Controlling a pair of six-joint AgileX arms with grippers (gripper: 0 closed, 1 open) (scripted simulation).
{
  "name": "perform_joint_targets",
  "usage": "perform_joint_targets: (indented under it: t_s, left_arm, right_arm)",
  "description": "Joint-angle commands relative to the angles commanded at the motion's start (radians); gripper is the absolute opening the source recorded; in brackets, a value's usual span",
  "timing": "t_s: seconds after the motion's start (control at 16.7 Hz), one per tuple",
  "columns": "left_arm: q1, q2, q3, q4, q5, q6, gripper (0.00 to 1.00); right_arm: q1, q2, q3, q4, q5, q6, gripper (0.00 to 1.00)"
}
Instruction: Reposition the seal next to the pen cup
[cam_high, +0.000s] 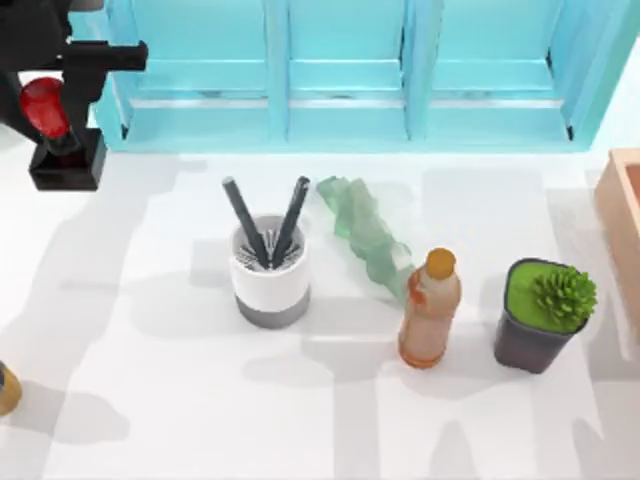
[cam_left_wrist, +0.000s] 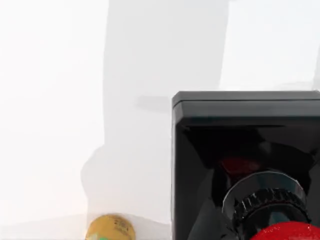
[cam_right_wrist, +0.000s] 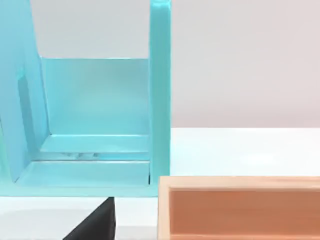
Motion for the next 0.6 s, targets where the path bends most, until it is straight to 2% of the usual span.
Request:
perform_joint_targets:
  t_s: [0.36, 0.6]
  left_arm:
    - [-0.005, -0.010, -0.016, 0.007, 0.001, -0.015, 0.00]
    - [-0.108, -0.112, -0.144, 0.044, 0.001, -0.135, 0.00]
  right_arm:
    - [0.000, 0.000, 0.000, 0.000, 0.000, 0.000, 1.00]
    - [0.000, 0.000, 0.000, 0.000, 0.000, 0.000, 1.00]
